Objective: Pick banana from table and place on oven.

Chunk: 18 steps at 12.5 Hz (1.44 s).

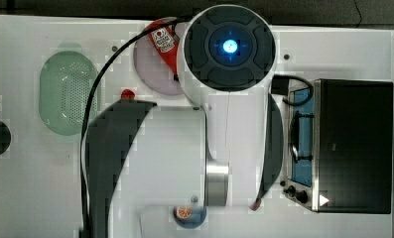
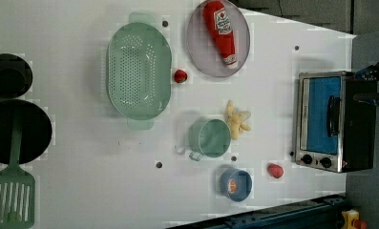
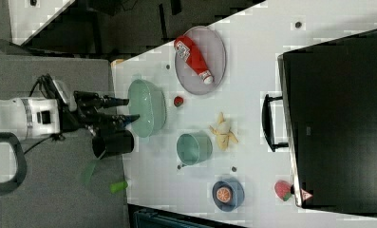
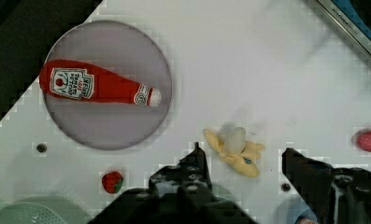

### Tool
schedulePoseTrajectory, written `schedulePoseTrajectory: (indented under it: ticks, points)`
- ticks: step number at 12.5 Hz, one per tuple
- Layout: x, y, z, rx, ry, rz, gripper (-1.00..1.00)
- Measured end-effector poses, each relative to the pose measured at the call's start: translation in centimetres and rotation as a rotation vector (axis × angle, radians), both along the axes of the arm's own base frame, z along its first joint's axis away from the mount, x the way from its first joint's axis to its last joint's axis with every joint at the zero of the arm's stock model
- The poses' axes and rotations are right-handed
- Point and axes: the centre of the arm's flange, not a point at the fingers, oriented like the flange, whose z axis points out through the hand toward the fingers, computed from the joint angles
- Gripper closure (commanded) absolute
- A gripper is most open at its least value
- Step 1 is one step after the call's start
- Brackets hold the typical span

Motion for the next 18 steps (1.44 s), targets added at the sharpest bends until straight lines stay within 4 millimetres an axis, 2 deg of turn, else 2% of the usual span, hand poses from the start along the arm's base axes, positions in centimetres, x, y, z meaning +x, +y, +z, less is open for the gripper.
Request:
schedulePoseTrajectory:
  ticks: [1, 2, 3, 4, 6, 7, 8, 9, 10, 11, 12, 14, 15, 16, 18]
  points:
    - [-4.5, -0.1, -0.9, -0.004, 0.124, 0.002, -0.58]
    - [-9.1, -0.2, -0.1, -0.017, 0.193, 0.003, -0.8]
    - [-12.3, -0.3, 1.7, -0.019, 0.175, 0.002, -1.0]
    - [-14.5, -0.5, 4.4, -0.009, 0.099, -0.005, -1.0]
    - [-17.7, -1.6, 11.0, 0.001, -0.079, -0.013, -1.0]
    - [-18.7, -2.3, 13.4, 0.006, -0.153, -0.031, -1.0]
    - [-18.7, -2.8, 14.8, 0.002, -0.22, -0.045, -1.0]
    - [-18.1, -3.2, 14.8, 0.001, -0.24, -0.05, -1.0]
    - [-16.6, -3.2, 13.5, 0.006, -0.247, -0.048, -1.0]
    - [-14.4, -2.9, 11.0, 0.004, -0.242, -0.037, -1.0]
    - [-12.0, -2.7, 7.5, -0.009, -0.2, -0.026, -1.0]
    - [-7.8, -2.4, -1.3, -0.006, -0.077, -0.017, -1.0]
    - [-6.6, -2.1, -6.1, -0.006, -0.031, -0.01, -1.0]
    - [-6.1, -1.4, -11.0, -0.008, 0.009, 0.01, -1.0]
    - [-7.0, -0.3, -19.9, -0.001, 0.131, 0.034, -1.0]
